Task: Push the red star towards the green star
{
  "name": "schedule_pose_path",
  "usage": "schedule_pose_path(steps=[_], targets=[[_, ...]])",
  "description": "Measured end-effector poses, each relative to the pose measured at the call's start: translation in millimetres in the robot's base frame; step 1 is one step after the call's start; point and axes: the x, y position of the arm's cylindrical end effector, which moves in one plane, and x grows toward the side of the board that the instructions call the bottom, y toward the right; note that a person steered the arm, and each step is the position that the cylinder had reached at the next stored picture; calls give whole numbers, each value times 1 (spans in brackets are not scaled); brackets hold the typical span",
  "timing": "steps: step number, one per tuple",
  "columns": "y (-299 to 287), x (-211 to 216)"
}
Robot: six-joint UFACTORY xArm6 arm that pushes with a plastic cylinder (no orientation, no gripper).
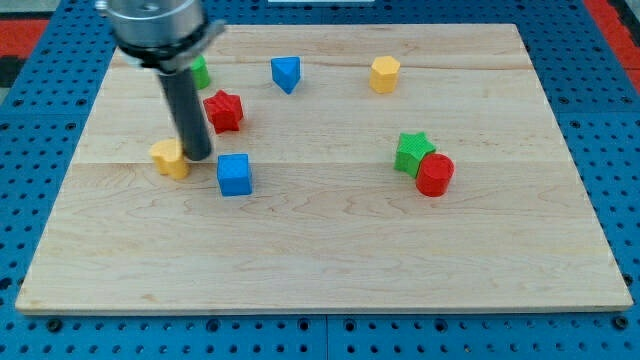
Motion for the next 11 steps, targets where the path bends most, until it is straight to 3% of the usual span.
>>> schedule_pose_path(steps=[2,8,11], targets=[[-30,-52],[171,-94],[239,-78]])
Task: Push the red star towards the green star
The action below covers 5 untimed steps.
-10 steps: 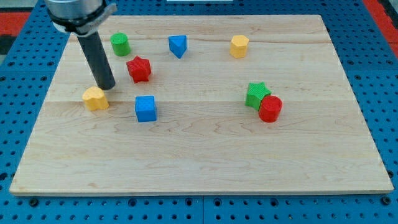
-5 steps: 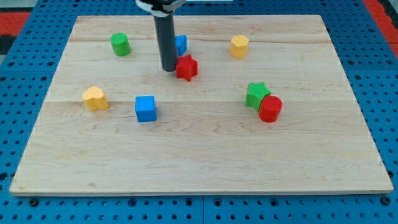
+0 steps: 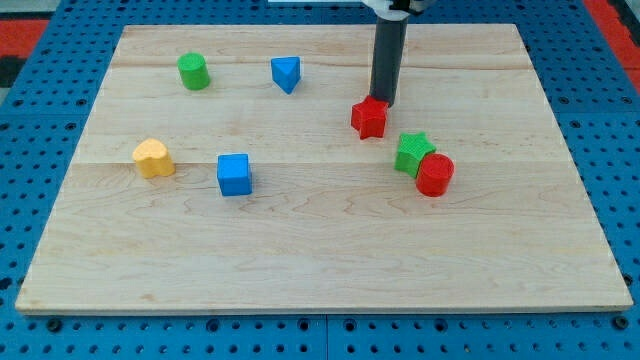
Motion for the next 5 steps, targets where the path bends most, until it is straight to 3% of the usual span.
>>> schedule_pose_path(steps=[2,3,5], targets=[[-33,-24],[-53,-4],[-22,29]])
